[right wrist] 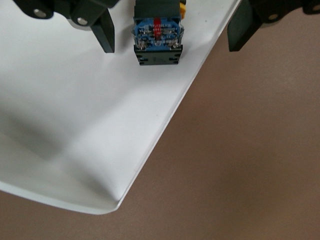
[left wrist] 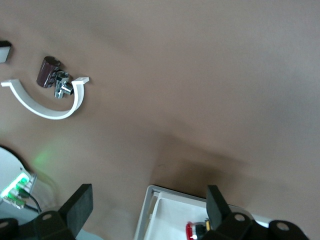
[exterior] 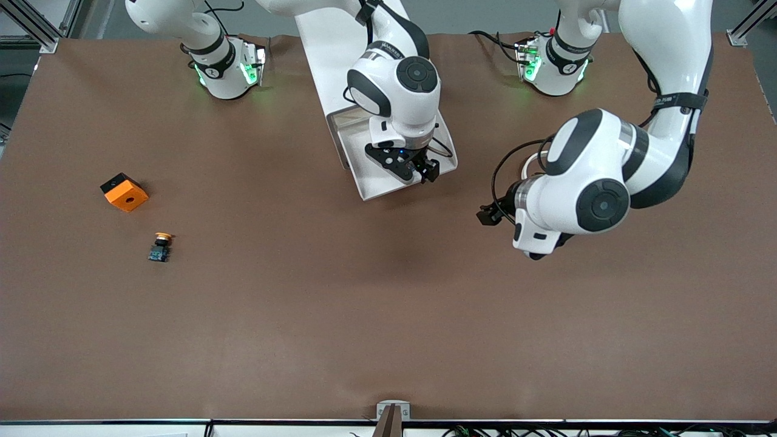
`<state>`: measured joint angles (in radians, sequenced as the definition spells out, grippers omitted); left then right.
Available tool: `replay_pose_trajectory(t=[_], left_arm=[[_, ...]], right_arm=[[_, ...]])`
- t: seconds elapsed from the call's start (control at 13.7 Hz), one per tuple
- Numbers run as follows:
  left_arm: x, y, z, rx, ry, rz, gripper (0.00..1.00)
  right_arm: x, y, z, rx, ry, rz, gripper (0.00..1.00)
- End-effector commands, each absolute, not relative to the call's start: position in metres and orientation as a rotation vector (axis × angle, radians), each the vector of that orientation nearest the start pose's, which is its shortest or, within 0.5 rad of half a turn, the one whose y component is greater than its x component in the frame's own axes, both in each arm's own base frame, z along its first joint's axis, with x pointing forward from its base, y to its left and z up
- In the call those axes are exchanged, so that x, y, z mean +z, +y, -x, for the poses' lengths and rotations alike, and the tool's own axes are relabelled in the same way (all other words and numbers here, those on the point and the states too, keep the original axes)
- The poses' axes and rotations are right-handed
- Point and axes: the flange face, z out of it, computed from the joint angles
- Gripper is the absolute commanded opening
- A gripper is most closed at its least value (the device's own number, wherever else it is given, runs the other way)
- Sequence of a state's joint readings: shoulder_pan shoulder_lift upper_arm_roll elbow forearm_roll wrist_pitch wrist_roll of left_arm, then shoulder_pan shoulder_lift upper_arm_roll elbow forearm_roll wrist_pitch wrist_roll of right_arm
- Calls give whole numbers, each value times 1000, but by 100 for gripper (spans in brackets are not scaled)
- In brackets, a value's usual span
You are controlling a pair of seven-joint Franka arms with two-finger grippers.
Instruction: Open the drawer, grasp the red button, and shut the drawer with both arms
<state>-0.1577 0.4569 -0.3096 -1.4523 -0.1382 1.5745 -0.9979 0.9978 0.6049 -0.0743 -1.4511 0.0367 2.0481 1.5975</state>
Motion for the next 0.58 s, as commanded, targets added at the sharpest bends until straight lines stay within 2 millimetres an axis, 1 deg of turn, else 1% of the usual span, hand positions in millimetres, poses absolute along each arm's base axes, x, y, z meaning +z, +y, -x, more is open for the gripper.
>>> replay_pose_trajectory(t=[0.0, 0.07, 0.15, 0.22, 0.29, 0.44, 0.51], left_arm=[[417, -271, -555, 541, -736, 3001, 100], [417, -273, -548, 514, -697, 3024, 100], [416, -275, -543, 492, -672, 3041, 100], [416, -278, -539, 476, -653, 3051, 100], [414, -283, -535, 464, -633, 3063, 100], [409, -292, -528, 430, -540, 3071, 100], [406, -294, -525, 423, -508, 3067, 100]], right_arm=[[328, 582, -419, -36, 1023, 2982, 100], [327, 582, -419, -36, 1012, 2988, 100], [328, 583, -418, -32, 984, 2997, 91], [328, 582, -419, -33, 965, 3003, 79], [328, 582, -419, -31, 952, 3007, 72], [330, 583, -419, -27, 955, 3003, 71], [331, 583, -419, -26, 956, 3001, 64]])
